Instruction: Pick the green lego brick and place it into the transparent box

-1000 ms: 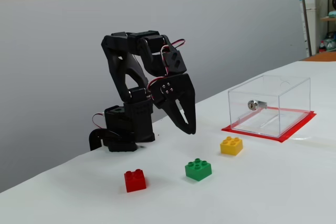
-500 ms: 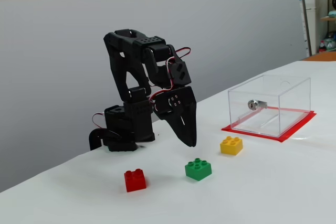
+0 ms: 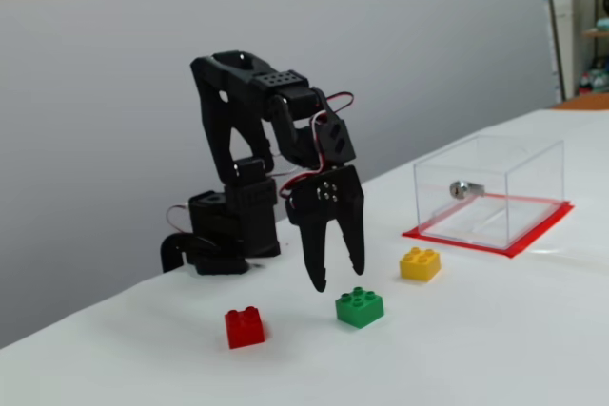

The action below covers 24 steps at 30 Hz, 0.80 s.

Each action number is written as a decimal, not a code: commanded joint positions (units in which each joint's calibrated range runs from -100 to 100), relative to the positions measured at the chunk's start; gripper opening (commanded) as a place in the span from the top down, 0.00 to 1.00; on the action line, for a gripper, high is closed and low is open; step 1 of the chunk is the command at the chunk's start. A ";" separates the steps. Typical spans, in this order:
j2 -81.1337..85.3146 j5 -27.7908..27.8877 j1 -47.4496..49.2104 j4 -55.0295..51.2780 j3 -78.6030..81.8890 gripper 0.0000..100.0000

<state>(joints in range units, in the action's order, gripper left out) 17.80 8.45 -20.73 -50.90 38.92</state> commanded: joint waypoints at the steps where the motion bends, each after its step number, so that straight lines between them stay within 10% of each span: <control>1: -1.13 -0.15 2.50 0.51 -4.20 0.64; 24: -8.42 -0.26 7.31 0.51 -3.84 0.59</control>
<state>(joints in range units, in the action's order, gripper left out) 9.68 8.40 -13.03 -50.99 35.30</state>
